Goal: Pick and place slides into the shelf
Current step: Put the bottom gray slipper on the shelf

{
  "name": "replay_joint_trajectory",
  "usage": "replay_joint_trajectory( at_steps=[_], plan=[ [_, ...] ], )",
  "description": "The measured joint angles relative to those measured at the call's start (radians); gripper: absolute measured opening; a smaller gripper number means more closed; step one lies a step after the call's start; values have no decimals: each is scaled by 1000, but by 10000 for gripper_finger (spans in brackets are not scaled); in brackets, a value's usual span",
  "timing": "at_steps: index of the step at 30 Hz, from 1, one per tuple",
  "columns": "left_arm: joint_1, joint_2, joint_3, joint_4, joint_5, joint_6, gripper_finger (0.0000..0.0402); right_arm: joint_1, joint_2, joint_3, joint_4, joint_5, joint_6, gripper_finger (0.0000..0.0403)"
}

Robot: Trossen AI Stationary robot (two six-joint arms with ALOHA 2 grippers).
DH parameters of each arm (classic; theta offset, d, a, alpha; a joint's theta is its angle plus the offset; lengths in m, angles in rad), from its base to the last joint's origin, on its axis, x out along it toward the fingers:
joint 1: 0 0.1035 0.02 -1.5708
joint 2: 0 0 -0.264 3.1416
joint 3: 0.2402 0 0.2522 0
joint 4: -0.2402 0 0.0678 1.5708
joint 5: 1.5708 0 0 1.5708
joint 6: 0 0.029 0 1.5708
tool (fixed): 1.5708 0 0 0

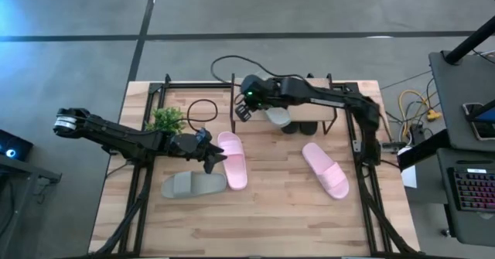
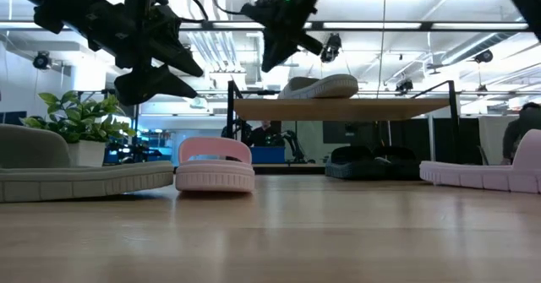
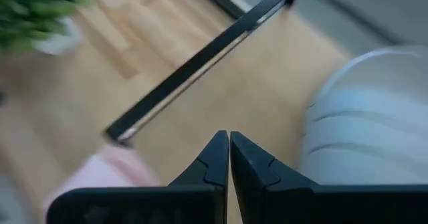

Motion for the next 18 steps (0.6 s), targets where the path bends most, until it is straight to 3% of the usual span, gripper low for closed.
replay_joint_trajectory(
  at_steps=[3,9,18],
  plan=[
    [0,0,0,0,0,0,173,-1,82,138,-136,86,-74,9],
    [0,0,0,-1,0,0,173,-20,218,317,-315,102,-155,9],
    [-1,0,-18,-2,19,0,173,-61,277,374,-397,126,-130,9]
  ],
)
